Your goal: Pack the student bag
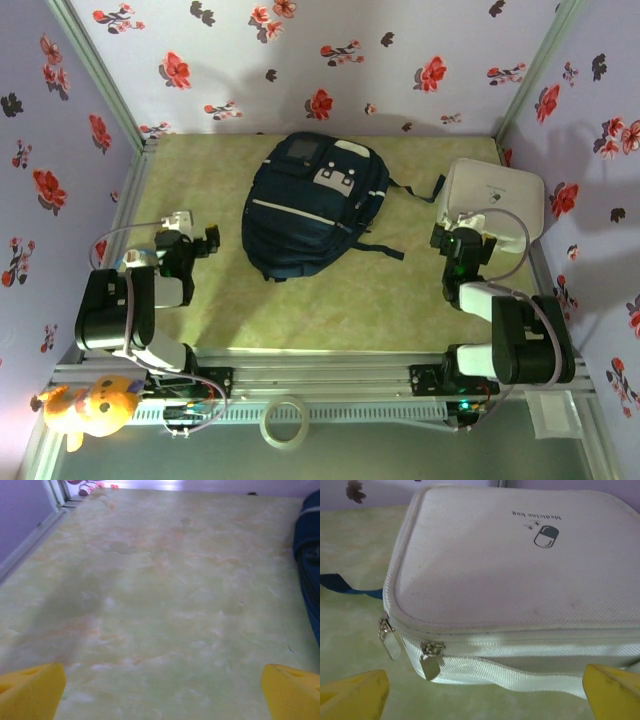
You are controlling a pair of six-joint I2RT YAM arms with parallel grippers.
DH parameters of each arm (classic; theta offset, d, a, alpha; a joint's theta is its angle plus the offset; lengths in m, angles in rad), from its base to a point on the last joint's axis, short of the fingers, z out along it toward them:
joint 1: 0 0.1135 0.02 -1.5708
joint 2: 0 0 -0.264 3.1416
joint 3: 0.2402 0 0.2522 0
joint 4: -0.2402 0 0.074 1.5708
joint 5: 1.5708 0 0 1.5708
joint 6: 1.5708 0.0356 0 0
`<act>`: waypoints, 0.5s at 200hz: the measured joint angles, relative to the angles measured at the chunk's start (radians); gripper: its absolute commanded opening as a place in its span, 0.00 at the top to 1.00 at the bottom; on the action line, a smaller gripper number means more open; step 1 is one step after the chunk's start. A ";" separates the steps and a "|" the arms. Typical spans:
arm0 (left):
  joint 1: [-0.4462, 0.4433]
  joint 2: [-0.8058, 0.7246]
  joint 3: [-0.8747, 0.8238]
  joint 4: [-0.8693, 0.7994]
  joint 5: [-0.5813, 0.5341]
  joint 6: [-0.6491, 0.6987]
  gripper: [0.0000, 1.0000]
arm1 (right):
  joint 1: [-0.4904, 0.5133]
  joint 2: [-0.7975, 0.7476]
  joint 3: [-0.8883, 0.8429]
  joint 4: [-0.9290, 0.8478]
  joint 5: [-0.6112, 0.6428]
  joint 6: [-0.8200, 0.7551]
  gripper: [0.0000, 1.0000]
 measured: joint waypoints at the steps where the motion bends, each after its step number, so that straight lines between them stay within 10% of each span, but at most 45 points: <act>1: 0.000 0.000 -0.001 0.002 0.003 0.000 0.00 | -0.001 0.000 0.000 0.001 -0.002 0.000 0.01; 100: 0.000 0.003 0.051 -0.030 0.027 0.003 0.00 | -0.037 -0.003 0.009 -0.001 -0.120 0.035 0.01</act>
